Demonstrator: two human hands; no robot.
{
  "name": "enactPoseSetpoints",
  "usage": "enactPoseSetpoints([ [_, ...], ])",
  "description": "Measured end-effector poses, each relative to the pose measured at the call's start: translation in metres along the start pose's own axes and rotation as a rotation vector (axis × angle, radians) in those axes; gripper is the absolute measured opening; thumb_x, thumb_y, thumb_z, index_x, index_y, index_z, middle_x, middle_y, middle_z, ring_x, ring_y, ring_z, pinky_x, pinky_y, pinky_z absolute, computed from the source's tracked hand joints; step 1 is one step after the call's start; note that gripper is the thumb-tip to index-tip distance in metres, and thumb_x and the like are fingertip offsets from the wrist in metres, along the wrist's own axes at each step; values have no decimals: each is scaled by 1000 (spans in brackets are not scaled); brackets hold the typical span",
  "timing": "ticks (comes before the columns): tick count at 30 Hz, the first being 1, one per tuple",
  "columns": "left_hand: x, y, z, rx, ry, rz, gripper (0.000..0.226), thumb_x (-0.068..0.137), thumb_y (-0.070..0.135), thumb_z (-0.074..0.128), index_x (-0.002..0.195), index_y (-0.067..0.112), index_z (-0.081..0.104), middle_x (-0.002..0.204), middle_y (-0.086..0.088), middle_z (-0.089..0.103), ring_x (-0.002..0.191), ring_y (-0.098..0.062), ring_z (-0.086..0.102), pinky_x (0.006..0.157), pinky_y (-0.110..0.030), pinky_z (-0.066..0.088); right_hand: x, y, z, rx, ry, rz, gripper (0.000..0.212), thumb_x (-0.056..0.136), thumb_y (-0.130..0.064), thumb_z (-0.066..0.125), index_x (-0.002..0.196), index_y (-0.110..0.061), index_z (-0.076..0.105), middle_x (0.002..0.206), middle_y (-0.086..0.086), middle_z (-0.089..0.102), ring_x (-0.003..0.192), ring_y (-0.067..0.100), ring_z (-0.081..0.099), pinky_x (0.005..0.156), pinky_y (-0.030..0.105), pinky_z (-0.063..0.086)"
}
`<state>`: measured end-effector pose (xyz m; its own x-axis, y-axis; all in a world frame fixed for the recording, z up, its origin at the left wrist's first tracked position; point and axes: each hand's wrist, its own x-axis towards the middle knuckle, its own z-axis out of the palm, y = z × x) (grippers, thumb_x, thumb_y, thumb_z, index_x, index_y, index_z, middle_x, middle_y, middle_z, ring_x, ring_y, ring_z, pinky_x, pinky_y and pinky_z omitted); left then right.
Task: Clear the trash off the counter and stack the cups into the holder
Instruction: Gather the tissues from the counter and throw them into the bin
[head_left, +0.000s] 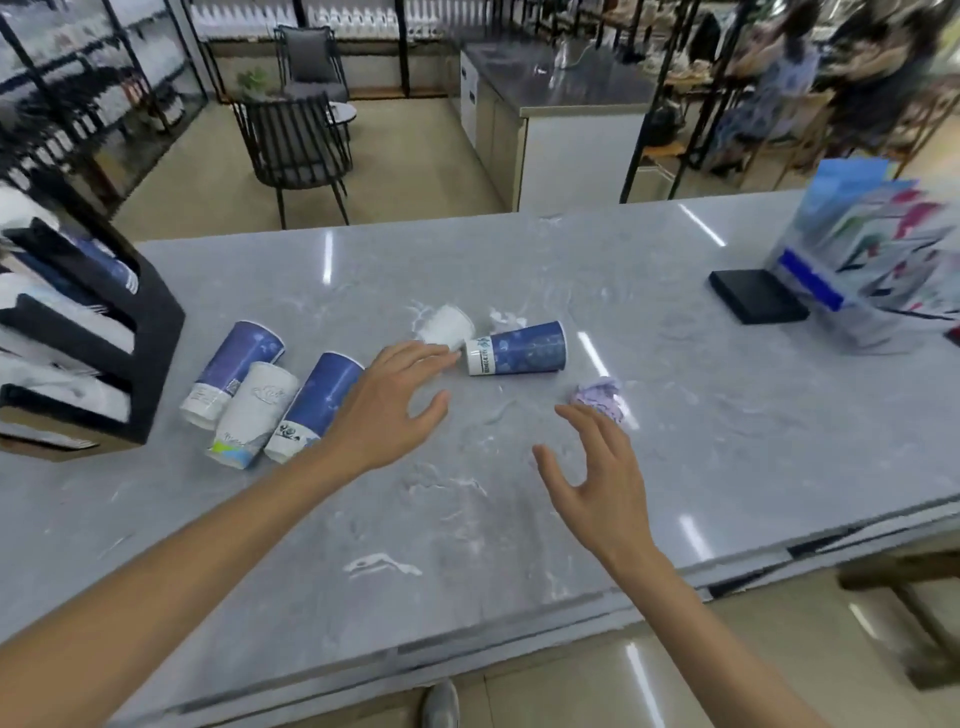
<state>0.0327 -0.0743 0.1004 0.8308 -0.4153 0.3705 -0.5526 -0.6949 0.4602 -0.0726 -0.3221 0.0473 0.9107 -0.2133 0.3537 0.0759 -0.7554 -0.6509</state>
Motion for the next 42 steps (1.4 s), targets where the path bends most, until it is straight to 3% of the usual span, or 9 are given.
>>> enactPoseSetpoints([
  [2, 37, -14, 8, -1, -20, 56, 42, 90, 26, 60, 132, 20, 66, 133, 1, 65, 124, -20, 53, 109, -30, 41, 19, 14, 5, -36, 24, 32, 48, 93, -41, 72, 136, -24, 61, 143, -2, 60, 136, 14, 50, 108, 27, 41],
  [7, 125, -42, 30, 12, -120, 143, 35, 96, 15, 65, 130, 19, 67, 133, 1, 66, 126, -24, 54, 108, -26, 34, 65, 45, 23, -27, 30, 154, 49, 92, -37, 73, 139, -25, 60, 149, 0, 54, 139, 20, 50, 110, 40, 47],
  [13, 208, -70, 76, 5, -386, 202, 32, 104, 24, 54, 133, 25, 66, 141, 1, 62, 132, -22, 50, 110, -31, 36, 98, 78, 47, -103, 4, 203, 52, 93, -42, 71, 141, -27, 58, 158, 2, 44, 142, 25, 46, 114, 45, 44],
  [17, 247, -86, 111, -23, -552, 204, 36, 105, 33, 50, 139, 26, 61, 146, 0, 58, 135, -21, 50, 114, -40, 37, 110, 100, 58, -166, -12, 246, 56, 94, -52, 66, 145, -34, 53, 165, -2, 36, 154, 24, 30, 121, 44, 30],
  [19, 261, -92, 128, -46, -610, 218, 38, 104, 34, 51, 141, 26, 59, 147, -2, 57, 135, -21, 50, 115, -35, 34, 114, 109, 62, -194, -14, 245, 56, 94, -53, 65, 145, -35, 53, 165, -3, 36, 155, 23, 28, 121, 44, 29],
  [23, 284, -103, 157, -70, -767, 257, 40, 104, 36, 52, 142, 27, 57, 151, -2, 52, 138, -18, 48, 108, -22, 28, 118, 120, 70, -235, -31, 232, 53, 94, -52, 67, 143, -35, 57, 163, -1, 39, 153, 26, 32, 119, 47, 34],
  [28, 302, -118, 179, 9, -945, 274, 42, 99, 42, 59, 140, 34, 58, 154, 3, 46, 138, -16, 46, 115, -34, 32, 120, 129, 77, -238, -4, 245, 48, 89, -47, 75, 133, -32, 66, 156, 7, 47, 139, 30, 49, 108, 47, 46],
  [36, 312, -133, 187, -52, -820, 268, 30, 81, 42, 81, 105, 26, 71, 113, 3, 63, 108, -15, 57, 98, -37, 46, 130, 133, 86, -204, 54, 283, 35, 86, -43, 78, 118, -35, 67, 133, -1, 54, 119, 22, 54, 92, 36, 54],
  [42, 314, -133, 174, -233, -690, 95, 22, 79, 39, 84, 94, 31, 72, 104, 9, 68, 100, -10, 62, 86, -29, 48, 132, 130, 85, -83, 85, 328, 35, 85, -37, 81, 116, -41, 66, 128, -12, 47, 111, 7, 51, 84, 4, 37],
])
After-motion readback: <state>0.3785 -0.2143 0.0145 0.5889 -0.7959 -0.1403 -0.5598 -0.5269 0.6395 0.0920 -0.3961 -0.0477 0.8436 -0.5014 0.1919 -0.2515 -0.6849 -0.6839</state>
